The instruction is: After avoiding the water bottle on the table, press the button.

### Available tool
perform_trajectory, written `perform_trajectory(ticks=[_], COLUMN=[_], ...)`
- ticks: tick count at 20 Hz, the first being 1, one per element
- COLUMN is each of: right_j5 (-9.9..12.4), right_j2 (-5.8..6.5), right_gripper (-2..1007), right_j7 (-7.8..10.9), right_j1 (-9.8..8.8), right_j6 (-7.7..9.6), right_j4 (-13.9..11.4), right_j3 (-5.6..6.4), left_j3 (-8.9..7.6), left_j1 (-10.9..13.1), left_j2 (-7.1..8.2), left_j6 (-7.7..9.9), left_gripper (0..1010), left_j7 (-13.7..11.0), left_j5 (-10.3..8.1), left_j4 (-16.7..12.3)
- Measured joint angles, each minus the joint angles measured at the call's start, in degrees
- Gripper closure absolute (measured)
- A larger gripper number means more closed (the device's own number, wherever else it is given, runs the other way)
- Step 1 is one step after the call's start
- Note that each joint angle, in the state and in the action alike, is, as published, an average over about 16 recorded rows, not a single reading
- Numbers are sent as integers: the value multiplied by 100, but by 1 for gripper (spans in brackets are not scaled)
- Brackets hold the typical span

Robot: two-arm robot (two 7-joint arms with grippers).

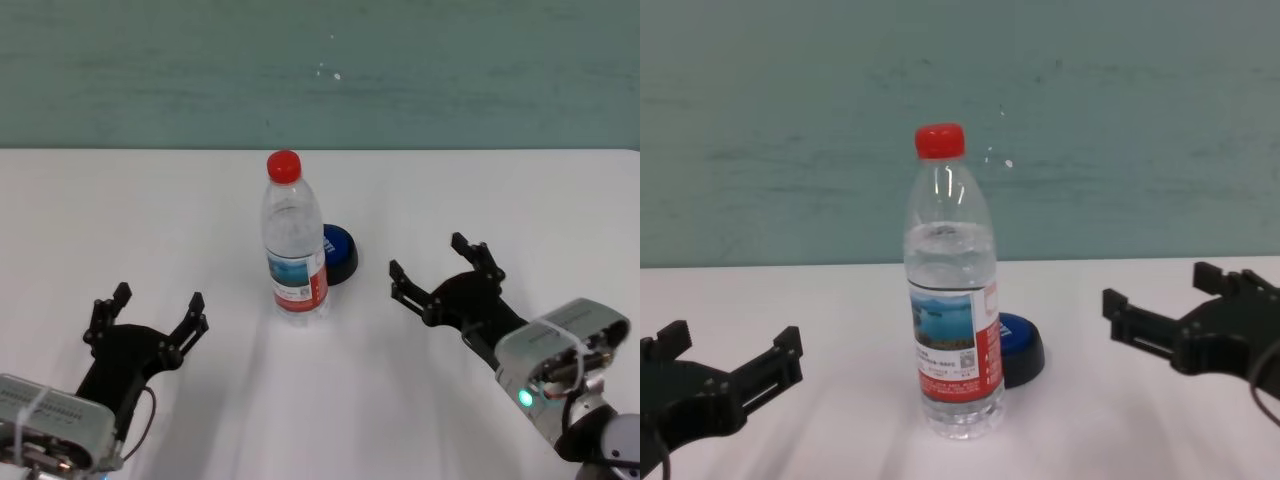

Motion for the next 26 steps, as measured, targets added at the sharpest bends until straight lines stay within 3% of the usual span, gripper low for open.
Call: perform_trajectory(ticks=[7,11,19,26], right_j5=[249,315,160,91], right_j2=[-166,-256,-348,-387], right_gripper=[1,1,1,1], right_j7=[-72,-124,-226,-203], right_j1=[-368,-502,-599,-583], right_j6=[-463,-641,-652,-627], right_j4=[22,43,49,89], right_j3=[247,360,423,430], left_j3=[0,0,0,0], left_j1=[0,0,0,0], left_j2=[0,0,0,0], left_j6=[0,0,0,0], left_gripper=[10,10,10,10], left_j7=[0,0,0,0], left_j5=[0,0,0,0], left_j4=[0,0,0,0])
